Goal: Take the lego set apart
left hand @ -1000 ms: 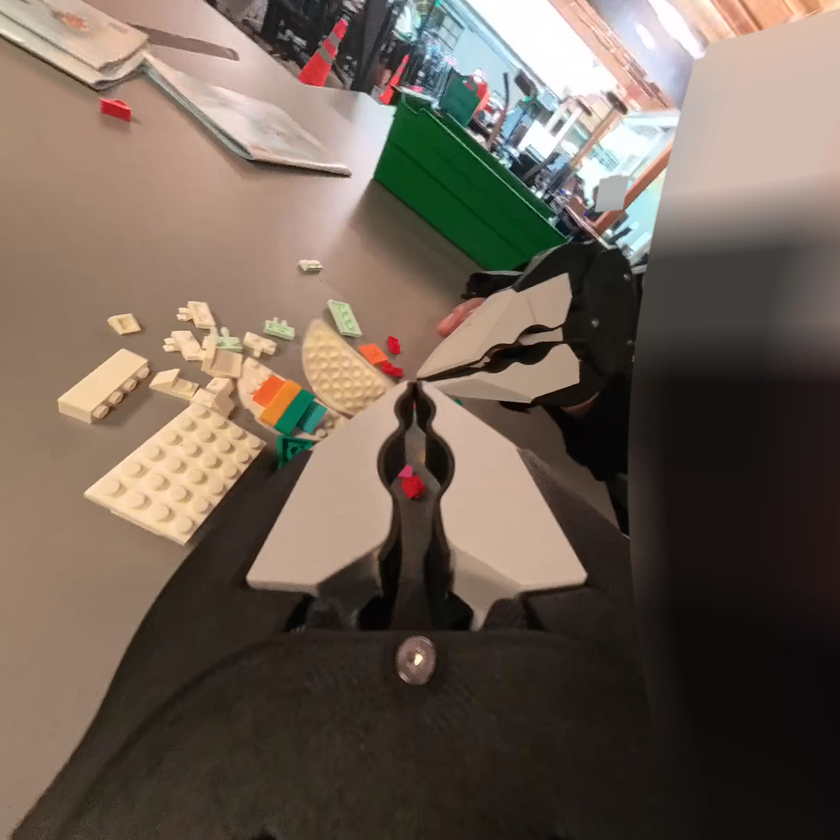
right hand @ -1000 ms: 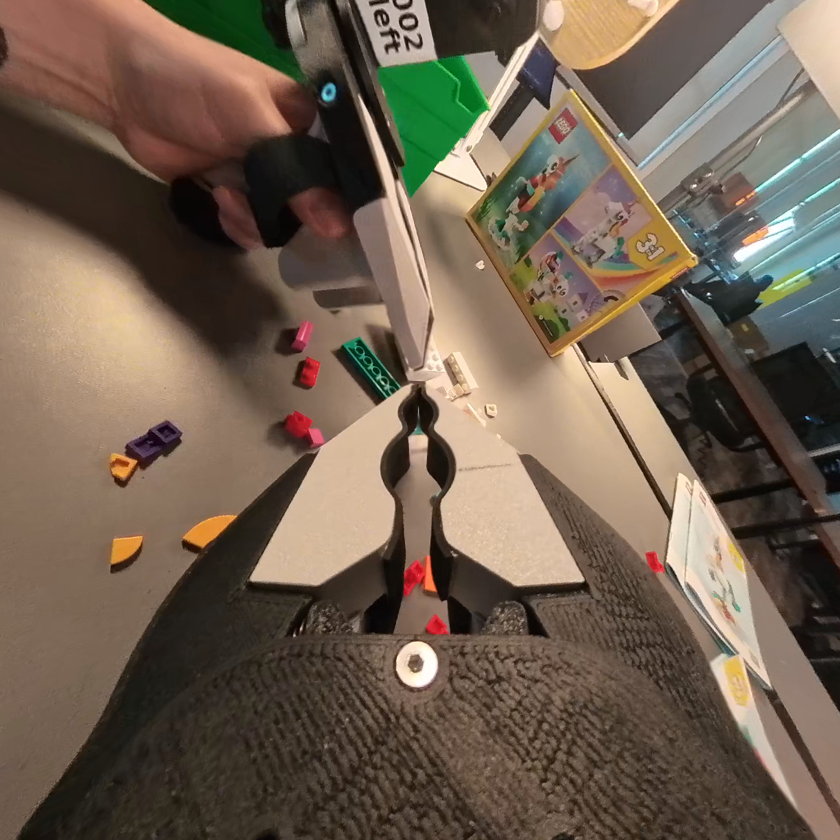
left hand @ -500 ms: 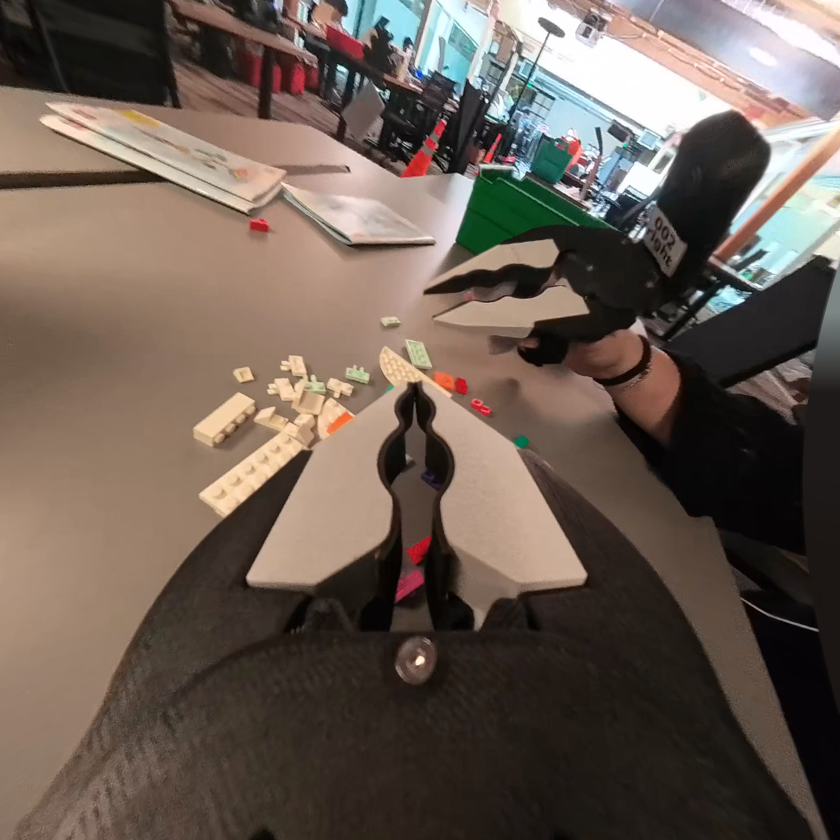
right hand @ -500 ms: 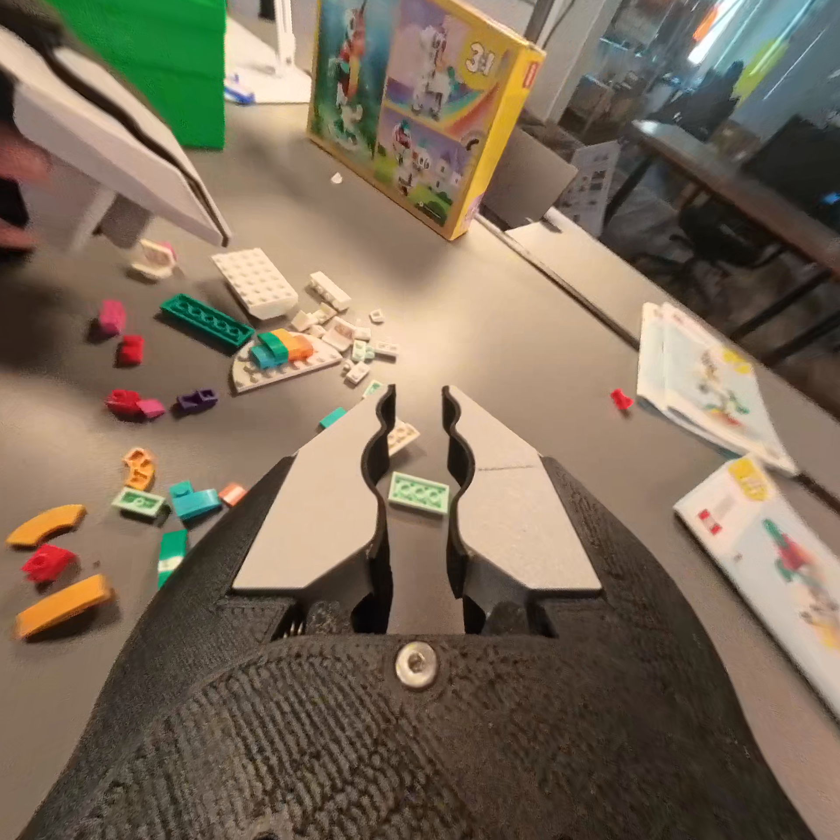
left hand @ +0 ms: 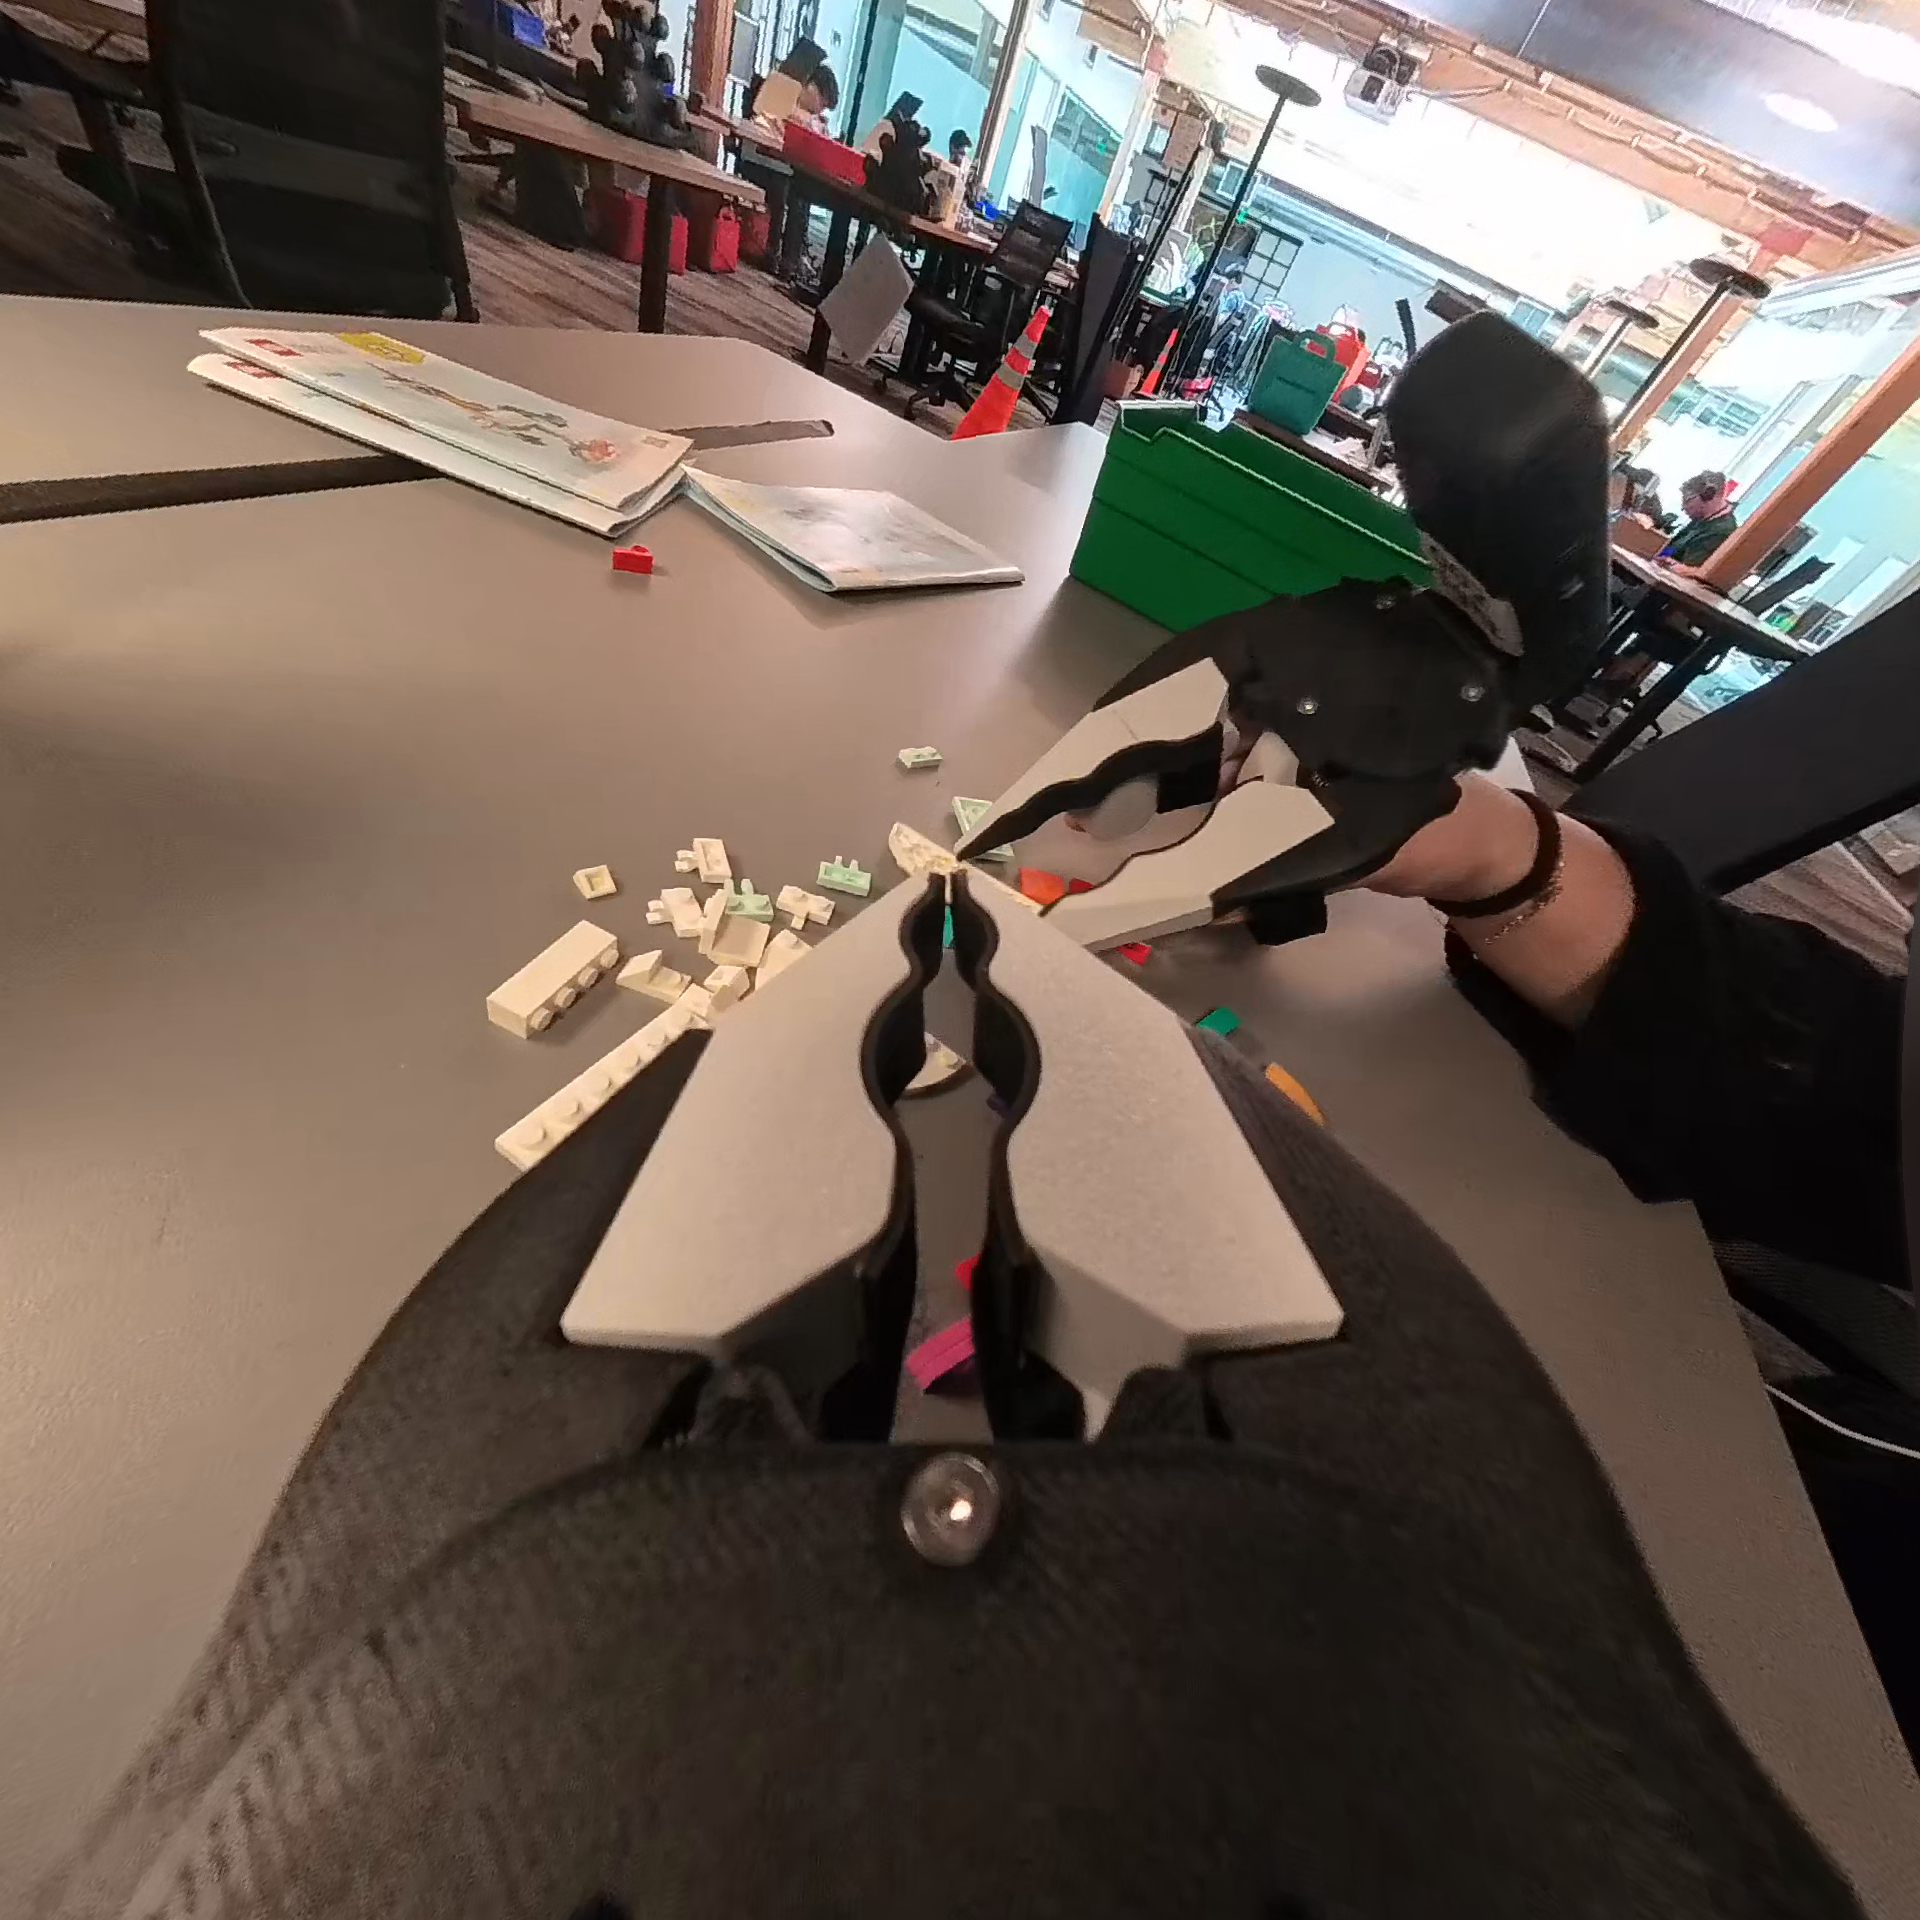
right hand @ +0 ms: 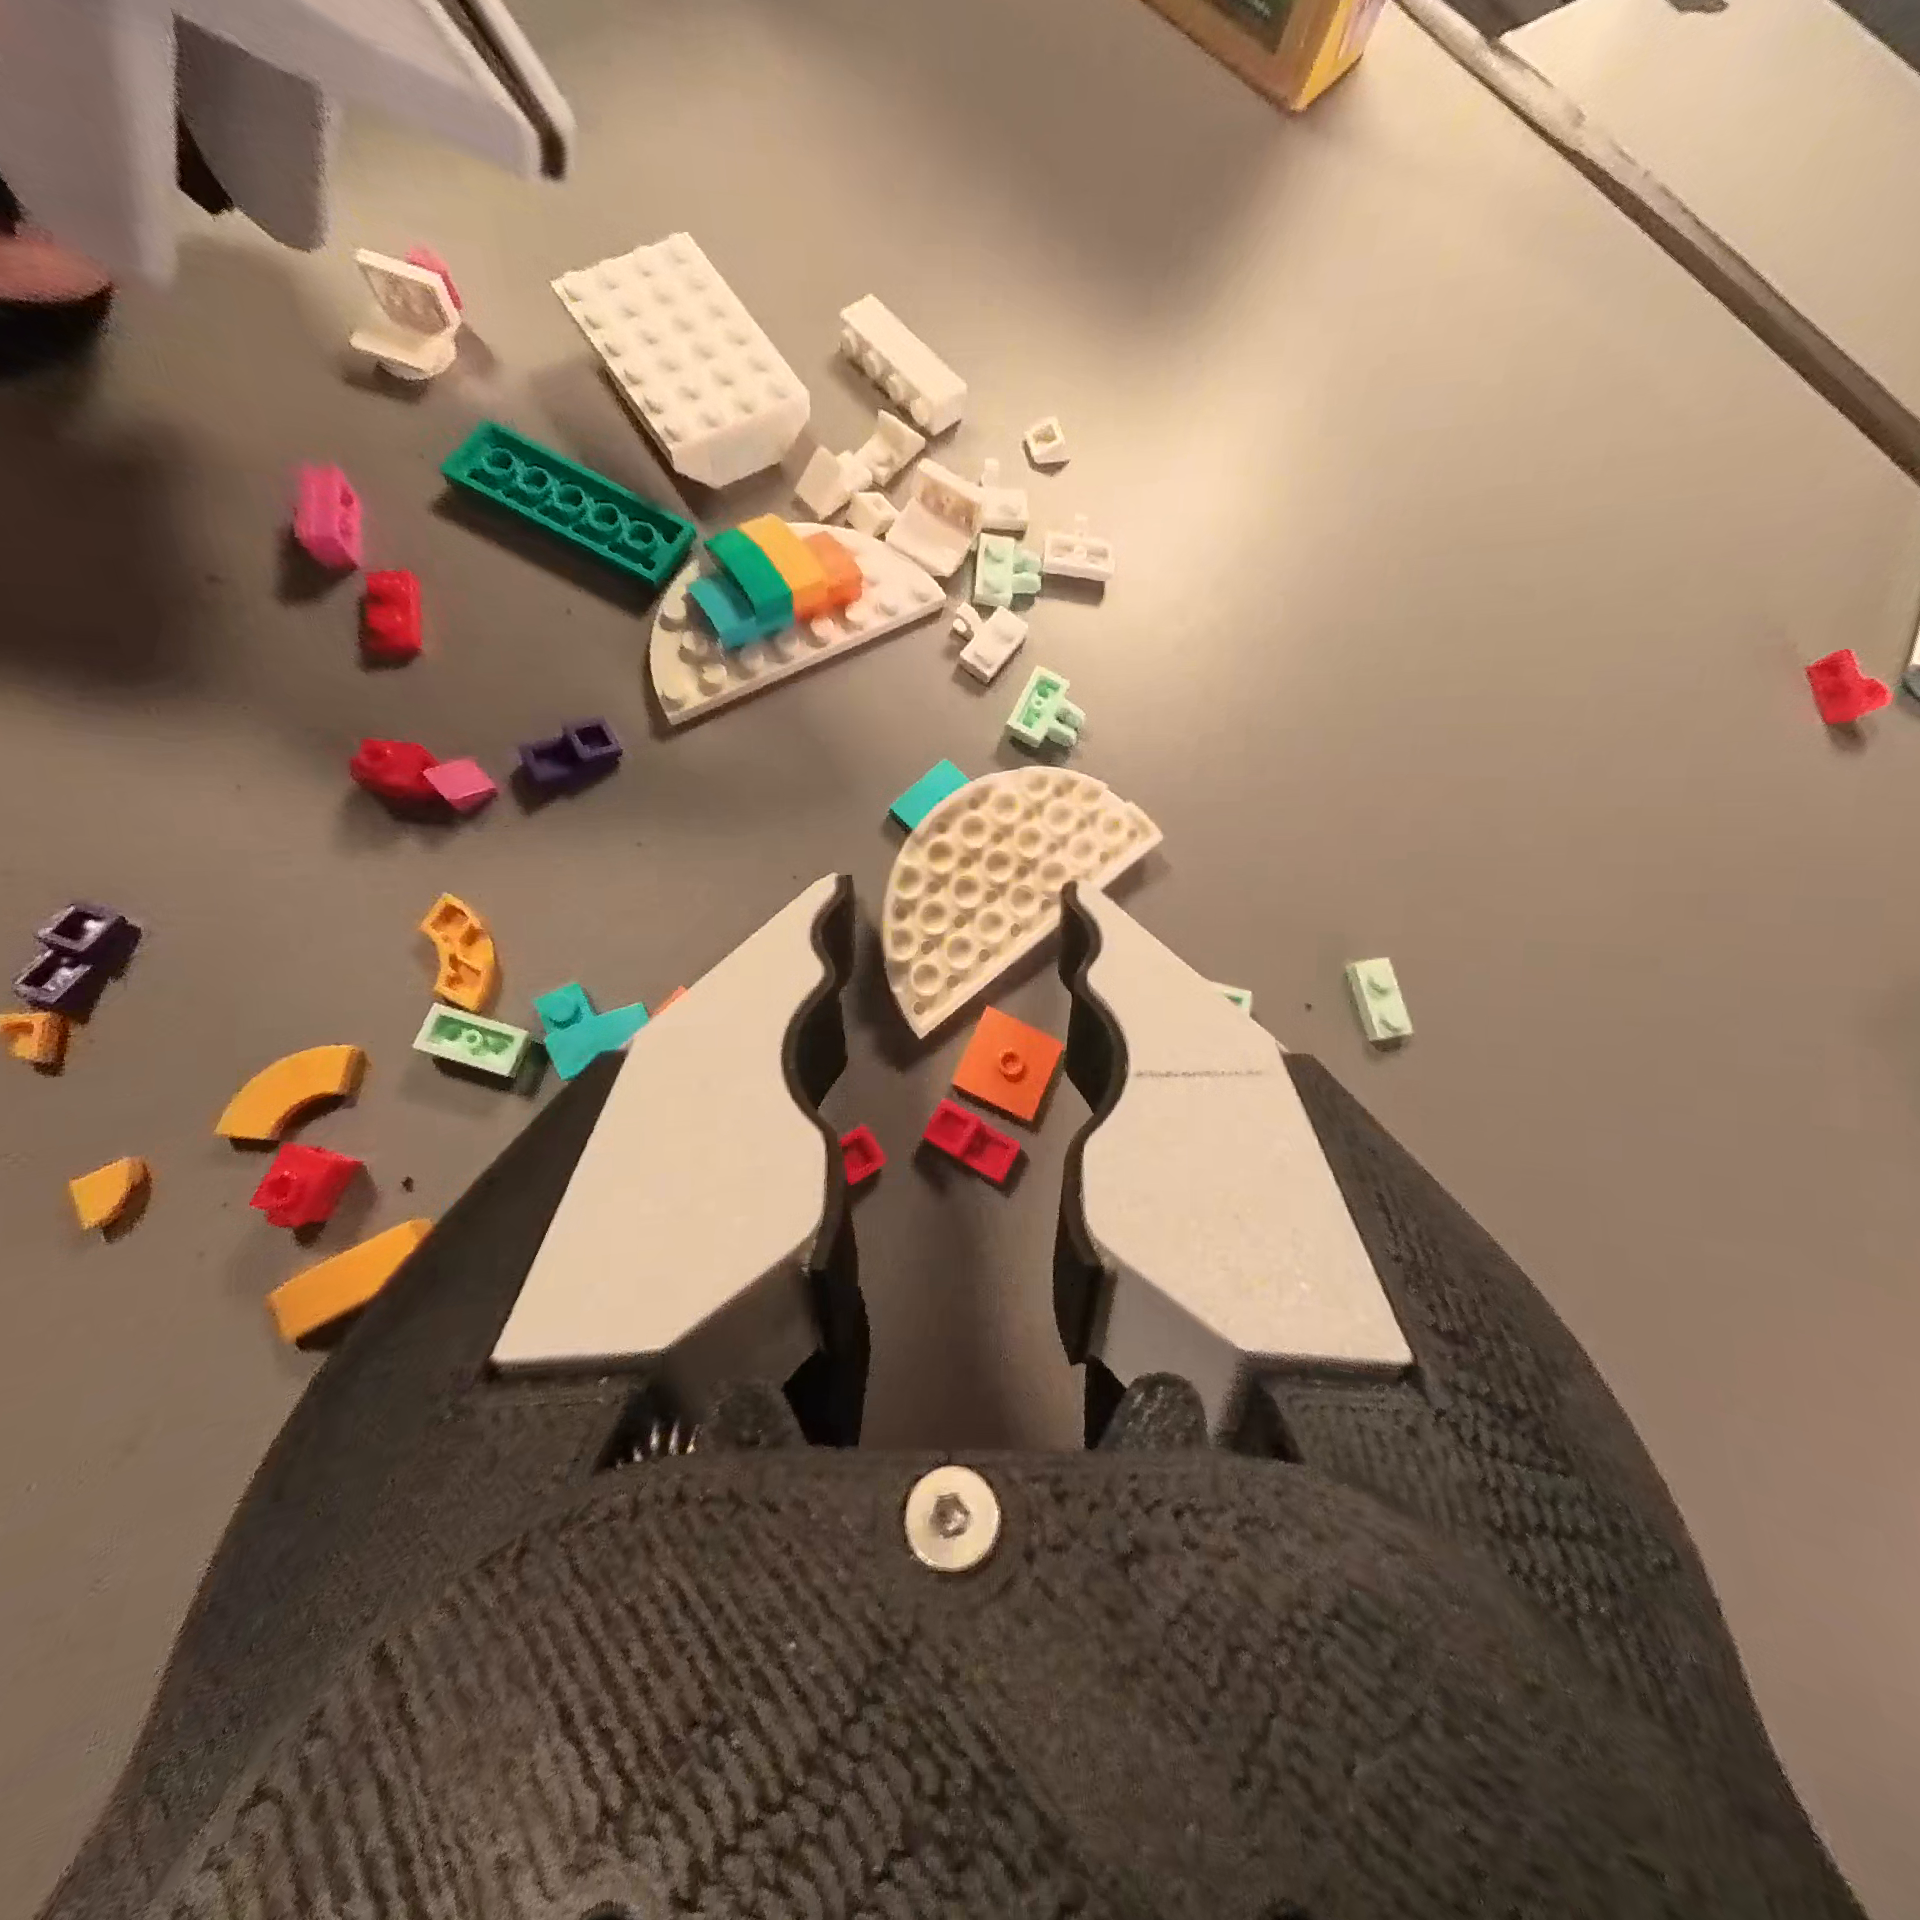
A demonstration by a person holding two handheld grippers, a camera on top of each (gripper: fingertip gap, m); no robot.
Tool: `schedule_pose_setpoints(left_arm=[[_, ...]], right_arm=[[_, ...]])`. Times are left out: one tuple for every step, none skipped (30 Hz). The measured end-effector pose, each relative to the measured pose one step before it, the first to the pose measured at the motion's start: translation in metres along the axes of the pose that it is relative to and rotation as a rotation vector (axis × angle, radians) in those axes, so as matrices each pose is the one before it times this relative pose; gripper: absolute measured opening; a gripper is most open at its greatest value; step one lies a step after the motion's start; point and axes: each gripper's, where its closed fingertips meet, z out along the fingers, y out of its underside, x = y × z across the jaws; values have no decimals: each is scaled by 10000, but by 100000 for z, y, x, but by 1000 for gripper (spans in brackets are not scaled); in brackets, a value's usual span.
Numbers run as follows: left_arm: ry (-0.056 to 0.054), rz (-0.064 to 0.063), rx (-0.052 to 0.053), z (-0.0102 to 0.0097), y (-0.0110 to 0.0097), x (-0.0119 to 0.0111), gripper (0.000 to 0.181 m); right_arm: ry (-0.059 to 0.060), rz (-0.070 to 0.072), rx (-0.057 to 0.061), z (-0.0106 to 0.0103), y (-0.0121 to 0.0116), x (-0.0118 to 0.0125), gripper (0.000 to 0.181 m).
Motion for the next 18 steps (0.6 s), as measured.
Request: schedule_pose_setpoints(left_arm=[[19,-7,-19,32,37,26,0],[25,-12,-34,37,65,34,0],[22,-14,-32,38,62,31,0],[27,-11,-21,30,40,38,0],[28,-8,-14,27,25,49,0],[23,-4,-10,23,18,32,0],[15,-2,-9,15,11,30,0],[13,-7,-7,11,16,20,0],[14,-5,-1,7,2,30,0],[2,7,12,1,-17,21,0],[24,23,15,9,-30,52,1],[46,35,20,25,-50,106,4],[-23,41,58,14,-117,36,10],[2,76,99,21,-173,100,17],[107,84,99,40,-190,268,26],[112,34,83,77,-194,291,27],[15,3,51,116,-139,138,27],[-20,8,44,112,-79,77,29]], right_arm=[[3,-25,-19,8,-7,-53,36],[-29,-96,9,11,-13,-92,30],[22,-136,2,0,-23,-34,28],[67,-177,-40,-19,0,20,27],[159,-246,-13,-60,-39,122,22],[234,-299,27,-101,-94,203,14],[206,-267,-21,-73,-30,185,8],[139,-167,-51,-12,24,117,8],[107,-83,9,-5,-44,115,8],[142,-56,98,-71,-175,192,8],[188,-70,181,-167,-316,294,7],[204,-56,284,-285,-484,351,7],[80,37,413,-370,-687,214,7],[-275,199,605,-431,-976,-244,7],[-634,482,788,-451,-1241,-688,7],[-900,792,850,-409,-1328,-981,6],[-1130,935,809,-355,-1257,-1235,6],[-1052,980,670,-290,-992,-1074,6]])
